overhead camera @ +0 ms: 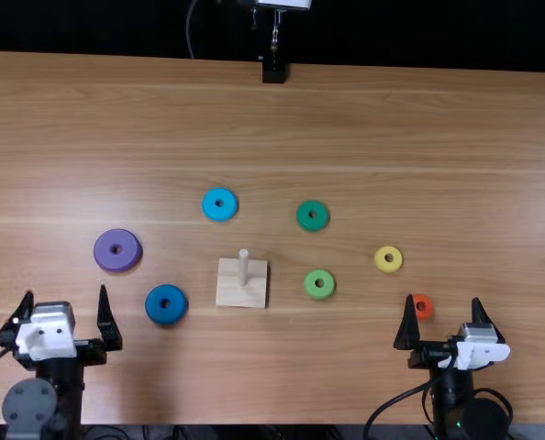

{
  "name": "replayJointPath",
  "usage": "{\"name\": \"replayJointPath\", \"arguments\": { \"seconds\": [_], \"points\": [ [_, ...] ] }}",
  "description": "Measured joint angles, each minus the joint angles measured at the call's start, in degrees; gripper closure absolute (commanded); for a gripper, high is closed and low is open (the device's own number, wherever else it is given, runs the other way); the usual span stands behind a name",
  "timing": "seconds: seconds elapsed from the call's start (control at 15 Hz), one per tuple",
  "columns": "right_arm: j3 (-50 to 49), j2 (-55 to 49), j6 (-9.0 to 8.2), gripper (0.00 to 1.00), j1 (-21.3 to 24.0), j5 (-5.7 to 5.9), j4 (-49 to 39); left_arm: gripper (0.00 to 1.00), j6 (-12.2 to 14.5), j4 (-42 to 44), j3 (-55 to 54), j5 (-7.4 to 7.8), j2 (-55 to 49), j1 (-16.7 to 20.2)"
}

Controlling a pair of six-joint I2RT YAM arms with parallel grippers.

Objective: Build the Hanoi tower: stack the rings onto the peg from bottom to top in this color order: purple, dark blue, light blue, dark green, light green, yellow, orange.

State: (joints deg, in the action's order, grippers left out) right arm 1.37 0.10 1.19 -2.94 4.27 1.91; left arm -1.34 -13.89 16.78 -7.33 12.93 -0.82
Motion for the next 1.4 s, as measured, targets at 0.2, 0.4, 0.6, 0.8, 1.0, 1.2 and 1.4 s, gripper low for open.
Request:
{"name": "replayJointPath", "arguments": {
  "seconds": [0.2,0.4,0.6,0.8,1.0,1.2,1.4],
  "points": [
    [0.0,0.0,-0.02,0.00,0.0,0.02,0.0,0.00,0.3,-0.6,7.0,-0.04,17.3,0.0],
    [0.0,0.0,-0.04,0.00,0.0,0.02,0.0,0.00,2.6,-0.3,13.2,0.02,33.2,0.0],
    [0.0,0.0,-0.02,0.00,0.0,0.02,0.0,0.00,4.4,-0.3,23.3,0.04,48.3,0.0],
    [0.0,0.0,0.00,0.00,0.0,0.02,0.0,0.00,4.6,-0.4,28.2,0.07,58.9,-0.7],
    [0.0,0.0,-0.02,0.00,0.0,0.02,0.0,0.00,4.5,-3.5,32.2,0.02,66.9,-1.1],
    [0.0,0.0,-0.02,0.00,0.0,0.00,0.0,0.00,4.5,-5.5,35.5,0.04,74.8,-1.0],
    [0.0,0.0,-0.02,0.00,0.0,0.00,0.0,0.00,4.6,-9.8,40.0,0.02,80.0,-1.1]
  ]
}}
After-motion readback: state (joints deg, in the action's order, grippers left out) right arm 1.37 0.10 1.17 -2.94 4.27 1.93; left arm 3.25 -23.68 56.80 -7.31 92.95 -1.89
